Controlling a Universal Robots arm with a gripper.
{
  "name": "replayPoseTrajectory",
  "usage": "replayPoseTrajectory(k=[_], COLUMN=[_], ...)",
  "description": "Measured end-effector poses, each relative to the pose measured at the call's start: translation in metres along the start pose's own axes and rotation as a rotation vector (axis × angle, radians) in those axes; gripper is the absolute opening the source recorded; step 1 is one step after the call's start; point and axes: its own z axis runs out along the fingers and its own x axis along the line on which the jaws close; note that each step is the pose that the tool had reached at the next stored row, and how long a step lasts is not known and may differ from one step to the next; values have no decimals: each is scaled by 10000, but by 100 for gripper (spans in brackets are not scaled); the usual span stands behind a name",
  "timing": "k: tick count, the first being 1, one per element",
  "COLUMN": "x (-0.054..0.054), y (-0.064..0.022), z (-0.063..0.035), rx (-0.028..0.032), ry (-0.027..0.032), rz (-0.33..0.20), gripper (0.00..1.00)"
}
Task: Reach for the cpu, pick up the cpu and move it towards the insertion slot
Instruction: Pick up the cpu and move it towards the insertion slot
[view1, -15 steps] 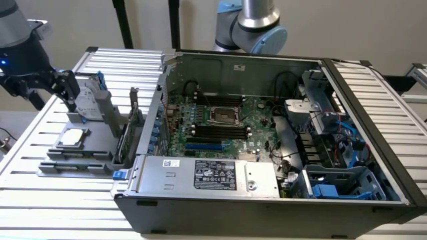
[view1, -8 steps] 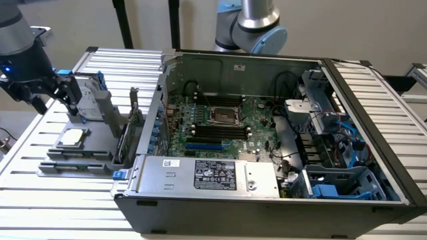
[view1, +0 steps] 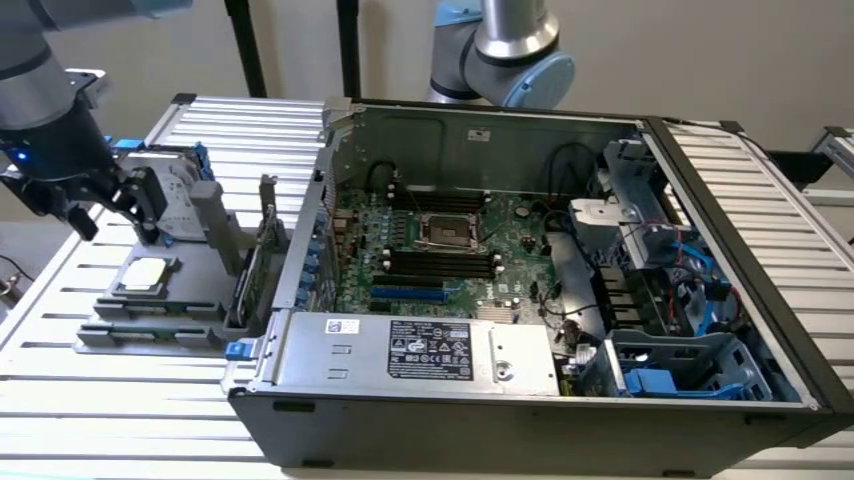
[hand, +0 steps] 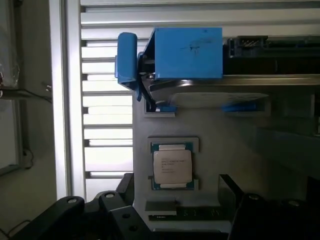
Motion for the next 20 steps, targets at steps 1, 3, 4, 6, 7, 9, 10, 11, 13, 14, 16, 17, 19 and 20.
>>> replayPoseTrajectory(k=[1,3,4,6,7,9,10,11,13,14,16,17,19,20], x=[-1,-2,-2,-2,-2,-3,-4,-5,-8,-11,-17,-19,-21,-21], y=[-11,-33,-43,-62,-71,-87,-94,-99,-105,-107,-110,-111,-112,-113], z=[18,54,72,107,124,160,180,197,233,251,288,306,342,360], rx=[-2,-2,-2,-1,-1,-2,-4,-5,-9,-12,-15,-16,-17,-16], ry=[-2,-2,-2,0,0,-3,-4,-3,-2,-3,-2,-2,-3,-1], rz=[2,5,7,10,12,15,16,18,20,21,21,21,21,21], gripper=[77,77,77,77,77,77,77,77,77,77,77,77,77,77])
